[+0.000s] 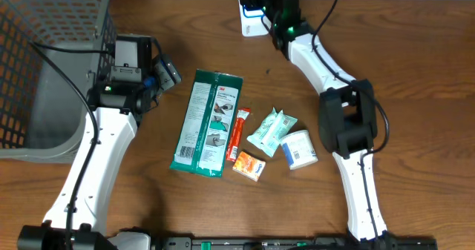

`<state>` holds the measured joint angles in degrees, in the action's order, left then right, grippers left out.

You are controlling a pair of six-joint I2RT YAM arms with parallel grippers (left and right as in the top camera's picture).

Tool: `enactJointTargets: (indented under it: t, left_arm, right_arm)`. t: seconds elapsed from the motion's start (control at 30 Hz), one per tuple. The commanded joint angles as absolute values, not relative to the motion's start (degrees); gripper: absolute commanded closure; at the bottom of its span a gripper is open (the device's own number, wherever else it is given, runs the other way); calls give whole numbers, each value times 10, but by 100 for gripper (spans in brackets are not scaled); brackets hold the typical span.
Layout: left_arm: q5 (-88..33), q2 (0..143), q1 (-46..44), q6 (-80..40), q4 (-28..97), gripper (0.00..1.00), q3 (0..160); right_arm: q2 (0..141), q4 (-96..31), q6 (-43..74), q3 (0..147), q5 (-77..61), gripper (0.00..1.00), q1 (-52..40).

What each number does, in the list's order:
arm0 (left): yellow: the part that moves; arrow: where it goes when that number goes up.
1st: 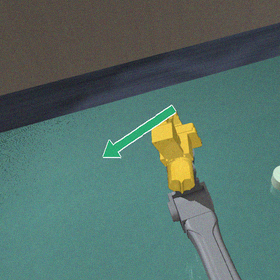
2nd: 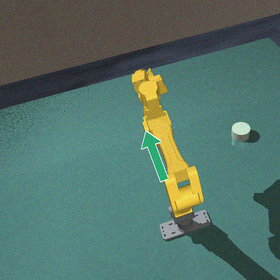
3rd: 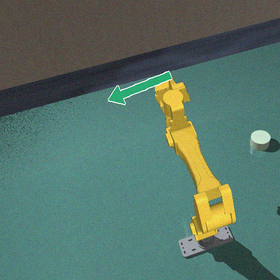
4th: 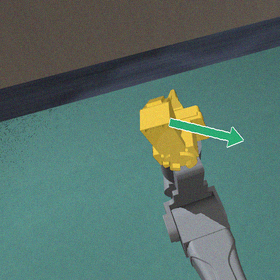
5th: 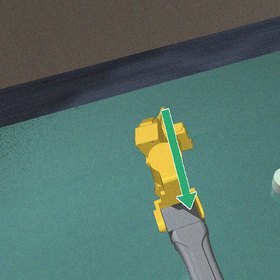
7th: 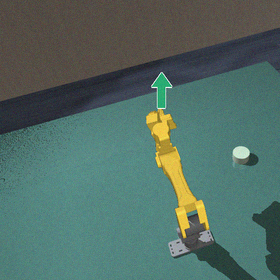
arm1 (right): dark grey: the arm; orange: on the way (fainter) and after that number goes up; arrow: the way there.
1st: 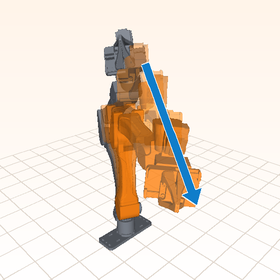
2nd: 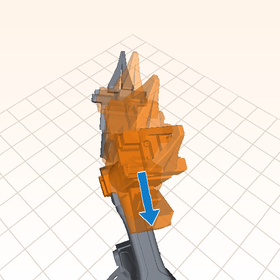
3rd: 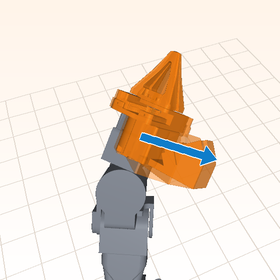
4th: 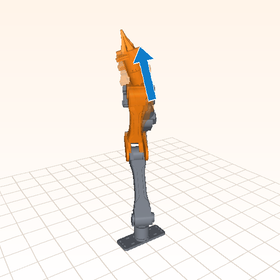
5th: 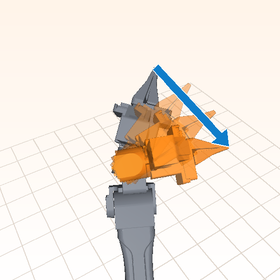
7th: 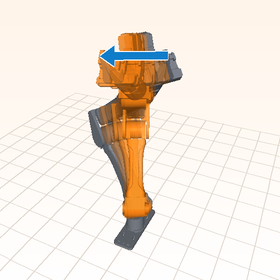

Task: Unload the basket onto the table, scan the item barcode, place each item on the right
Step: 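Carry the jar with the right gripper to the white scanner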

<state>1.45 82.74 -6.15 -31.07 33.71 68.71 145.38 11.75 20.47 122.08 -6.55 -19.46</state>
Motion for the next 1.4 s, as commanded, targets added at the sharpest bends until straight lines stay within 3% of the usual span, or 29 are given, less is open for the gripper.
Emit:
enactJointTargets:
  t: [0.0,0.8,1.07,1.23,1.37]
  left_arm:
    - [16,826,-61,-301,338,15,692]
    - [16,826,-61,-301,338,15,692]
    - [16,826,-61,-301,338,15,692]
    - [16,826,-61,-301,338,15,692]
    - [16,826,-61,-301,338,15,692]
  right_arm:
    - [1463,148,225,1229,-39,99,-190]
    - [1483,172,225,1229,-34,99,-182]
    - [1440,170,257,1229,-208,99,-143]
    - [1364,72,341,1229,-270,99,-100]
    - [1279,-116,337,1229,-336,99,-59]
